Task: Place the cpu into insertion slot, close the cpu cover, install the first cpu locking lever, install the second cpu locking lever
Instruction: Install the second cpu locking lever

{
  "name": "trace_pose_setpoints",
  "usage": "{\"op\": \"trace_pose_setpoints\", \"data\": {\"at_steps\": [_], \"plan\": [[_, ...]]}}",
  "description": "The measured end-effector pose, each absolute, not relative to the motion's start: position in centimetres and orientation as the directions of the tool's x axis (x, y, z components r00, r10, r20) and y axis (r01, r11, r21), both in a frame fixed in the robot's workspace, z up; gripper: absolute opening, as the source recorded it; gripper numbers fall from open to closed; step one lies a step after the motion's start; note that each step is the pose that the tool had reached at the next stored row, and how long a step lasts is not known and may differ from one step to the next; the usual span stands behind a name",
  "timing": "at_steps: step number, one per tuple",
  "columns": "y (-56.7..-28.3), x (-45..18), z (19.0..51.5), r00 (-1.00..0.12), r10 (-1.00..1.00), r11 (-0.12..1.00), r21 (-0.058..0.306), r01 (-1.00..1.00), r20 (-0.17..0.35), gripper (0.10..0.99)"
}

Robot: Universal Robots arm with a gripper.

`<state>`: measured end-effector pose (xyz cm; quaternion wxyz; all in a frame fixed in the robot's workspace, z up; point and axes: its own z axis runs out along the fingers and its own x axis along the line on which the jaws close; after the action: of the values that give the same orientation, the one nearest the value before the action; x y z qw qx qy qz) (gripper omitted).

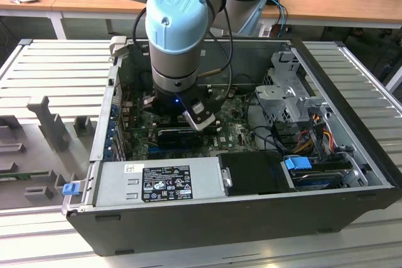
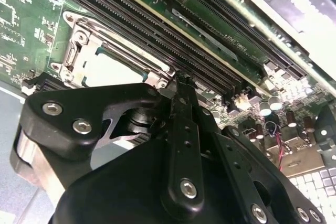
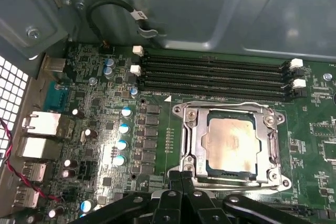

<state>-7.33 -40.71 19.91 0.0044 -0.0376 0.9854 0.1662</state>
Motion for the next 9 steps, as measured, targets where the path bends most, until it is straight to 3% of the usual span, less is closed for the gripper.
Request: {"op": "trace_pose_setpoints", "data": {"at_steps": [9], "plan": [[-40.71,-7.47,19.22,-0.997,-0.072,0.925,0.372,-0.076,-0.025,0.106]]}}
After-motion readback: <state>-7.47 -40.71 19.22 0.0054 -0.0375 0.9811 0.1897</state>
